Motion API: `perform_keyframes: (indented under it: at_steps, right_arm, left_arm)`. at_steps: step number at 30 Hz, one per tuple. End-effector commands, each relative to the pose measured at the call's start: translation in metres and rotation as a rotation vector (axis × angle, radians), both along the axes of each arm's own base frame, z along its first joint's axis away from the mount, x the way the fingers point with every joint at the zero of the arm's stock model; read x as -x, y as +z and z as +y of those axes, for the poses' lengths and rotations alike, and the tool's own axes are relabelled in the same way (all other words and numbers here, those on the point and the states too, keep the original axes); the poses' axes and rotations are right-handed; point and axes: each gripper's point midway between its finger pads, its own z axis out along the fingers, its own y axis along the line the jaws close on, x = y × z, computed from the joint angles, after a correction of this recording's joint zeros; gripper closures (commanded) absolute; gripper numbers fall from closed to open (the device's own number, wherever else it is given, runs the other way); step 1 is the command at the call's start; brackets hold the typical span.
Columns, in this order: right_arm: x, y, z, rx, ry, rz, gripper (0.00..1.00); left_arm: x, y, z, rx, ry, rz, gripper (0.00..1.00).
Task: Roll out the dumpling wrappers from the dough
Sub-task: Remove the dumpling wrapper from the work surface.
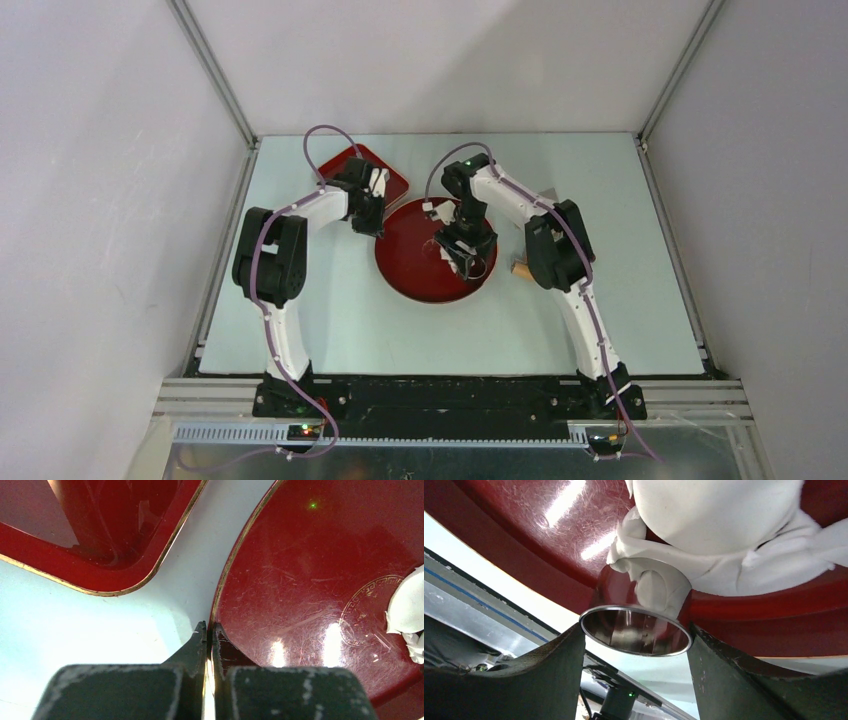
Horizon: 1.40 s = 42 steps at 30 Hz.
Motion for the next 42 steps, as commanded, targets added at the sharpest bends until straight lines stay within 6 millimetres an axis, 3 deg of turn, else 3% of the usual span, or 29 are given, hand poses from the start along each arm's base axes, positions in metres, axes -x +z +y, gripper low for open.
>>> perform_keyframes:
  at_steps: [1,7,15,22,37,42]
  right_arm:
    - [0.001,-0.001,0.008,-0.029,0.013,0.025,0.54]
    - [0.008,0.0,0.025,-0.095,0.008,0.085,0.54]
    - [0.025,0.014,0.066,-0.272,0.002,0.214,0.55]
    - [0.032,0.017,0.083,-0.348,-0.012,0.292,0.56]
    - [0.031,0.079,0.132,-0.649,0.027,0.301,0.57]
    - [0.015,0.091,0.125,-0.651,0.009,0.214,0.58]
  left_arm:
    - [-0.006,0.018,0.001,0.003,0.008,-0.057,1.0]
    - [-0.006,0.018,0.002,0.002,0.009,-0.056,1.0]
    - [-0.006,0.018,0.002,0.002,0.011,-0.056,1.0]
    - [-0.006,0.018,0.002,0.003,0.01,-0.055,1.0]
    - [-0.006,0.018,0.002,0.003,0.01,-0.056,1.0]
    - [-0.006,0.018,0.002,0.003,0.011,-0.057,1.0]
